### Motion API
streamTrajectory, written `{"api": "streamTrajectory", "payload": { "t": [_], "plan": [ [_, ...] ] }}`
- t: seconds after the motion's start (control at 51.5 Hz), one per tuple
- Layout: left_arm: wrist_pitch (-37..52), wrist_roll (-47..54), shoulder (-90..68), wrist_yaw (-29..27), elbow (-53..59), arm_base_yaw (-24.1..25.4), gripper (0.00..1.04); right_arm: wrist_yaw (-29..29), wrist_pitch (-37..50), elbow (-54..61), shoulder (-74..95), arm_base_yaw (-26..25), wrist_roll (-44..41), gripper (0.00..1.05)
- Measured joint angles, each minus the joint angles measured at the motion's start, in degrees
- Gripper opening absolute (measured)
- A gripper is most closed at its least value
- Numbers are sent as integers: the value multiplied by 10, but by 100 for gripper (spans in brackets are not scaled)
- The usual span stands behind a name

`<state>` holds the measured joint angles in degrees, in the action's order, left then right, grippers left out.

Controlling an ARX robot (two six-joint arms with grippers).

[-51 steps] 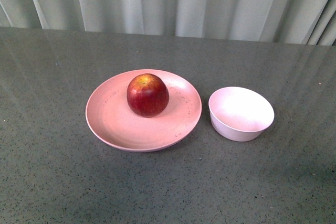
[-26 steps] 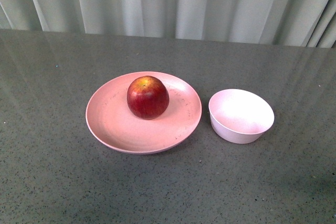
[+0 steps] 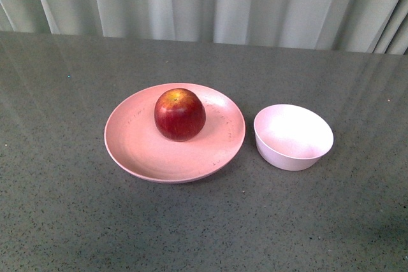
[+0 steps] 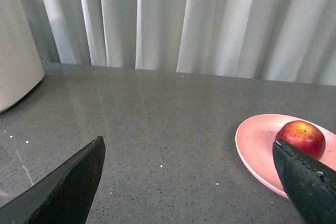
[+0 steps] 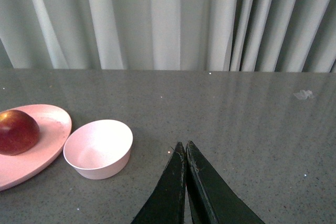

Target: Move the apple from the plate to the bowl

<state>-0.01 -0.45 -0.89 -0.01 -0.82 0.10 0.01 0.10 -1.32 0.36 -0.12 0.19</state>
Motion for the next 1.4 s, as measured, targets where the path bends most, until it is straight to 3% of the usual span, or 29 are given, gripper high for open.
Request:
{"api": "streamTrajectory", "payload": {
  "t": [0.058,0.214,0.233,0.291,0.311,0.369,0.486,0.583,0.816,1.399],
  "plan": [
    [0,0,0,0,0,0,96,0,0,0,0,0,0,4],
    [0,0,0,1,0,0,96,0,0,0,0,0,0,40],
    [-11,-7,-7,24,-3,6,96,0,0,0,0,0,0,43],
    [-85,-48,-102,188,-50,40,96,-1,0,0,0,0,0,56],
    [-80,-53,-125,210,-56,38,96,-1,0,0,0,0,0,60],
    [-16,-73,-233,239,-79,17,96,-2,0,0,-1,0,0,74],
    [127,-88,-415,203,-120,-26,96,0,0,0,-1,0,0,97],
    [204,-91,-533,180,-149,-59,96,0,0,0,-1,0,0,95],
    [297,-92,-747,149,-224,-138,96,0,0,0,-1,0,0,96],
    [327,-73,-1014,125,-412,-210,96,0,0,0,-1,0,0,96]
  ]
}}
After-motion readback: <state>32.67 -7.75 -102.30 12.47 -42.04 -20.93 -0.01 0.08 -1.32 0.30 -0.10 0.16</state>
